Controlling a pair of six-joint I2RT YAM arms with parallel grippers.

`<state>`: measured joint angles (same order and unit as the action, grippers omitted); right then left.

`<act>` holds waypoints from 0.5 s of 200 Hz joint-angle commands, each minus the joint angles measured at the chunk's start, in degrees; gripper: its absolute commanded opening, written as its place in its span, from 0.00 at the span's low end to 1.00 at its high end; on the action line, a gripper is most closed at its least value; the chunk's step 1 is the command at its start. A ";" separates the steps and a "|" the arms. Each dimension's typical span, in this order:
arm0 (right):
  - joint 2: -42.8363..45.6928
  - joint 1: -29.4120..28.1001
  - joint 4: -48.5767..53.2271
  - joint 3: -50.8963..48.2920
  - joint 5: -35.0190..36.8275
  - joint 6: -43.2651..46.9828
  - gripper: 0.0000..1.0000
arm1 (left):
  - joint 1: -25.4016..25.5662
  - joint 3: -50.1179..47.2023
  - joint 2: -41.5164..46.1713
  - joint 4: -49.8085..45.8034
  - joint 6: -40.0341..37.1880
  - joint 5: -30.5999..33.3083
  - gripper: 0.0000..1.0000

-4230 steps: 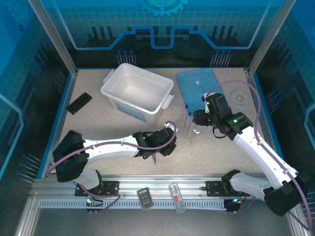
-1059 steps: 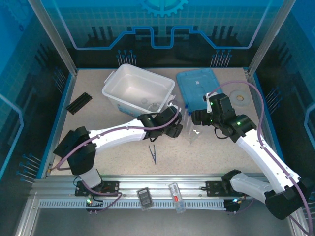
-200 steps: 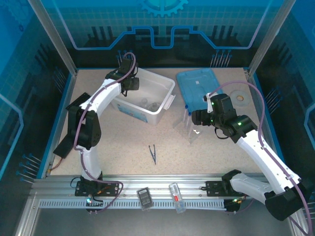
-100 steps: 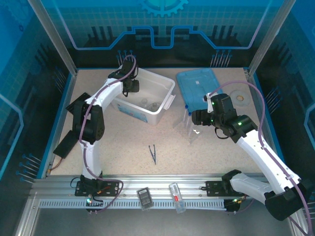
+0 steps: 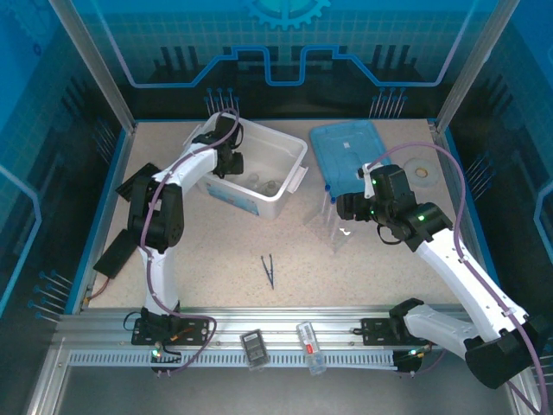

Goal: Organize the chemistry lab equipment

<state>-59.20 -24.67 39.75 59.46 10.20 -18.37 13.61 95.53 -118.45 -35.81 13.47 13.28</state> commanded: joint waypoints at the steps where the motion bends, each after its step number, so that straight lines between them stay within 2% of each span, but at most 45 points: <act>1: 0.41 0.85 -0.98 -0.72 -0.50 -0.60 0.82 | -0.33 -1.68 3.13 -1.78 1.20 1.09 0.32; 60: 0.58 0.91 -1.07 -0.77 -0.58 -0.57 0.82 | 0.46 -3.33 4.20 -3.69 1.38 0.26 0.32; 100: 0.54 0.94 -1.07 -0.77 -0.61 -0.61 0.82 | 0.63 -2.59 3.62 -5.47 1.42 0.60 0.36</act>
<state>-59.20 -24.67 39.35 59.20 10.00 -18.37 14.00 92.79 -116.84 -37.87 13.65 13.63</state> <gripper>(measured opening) 0.822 0.440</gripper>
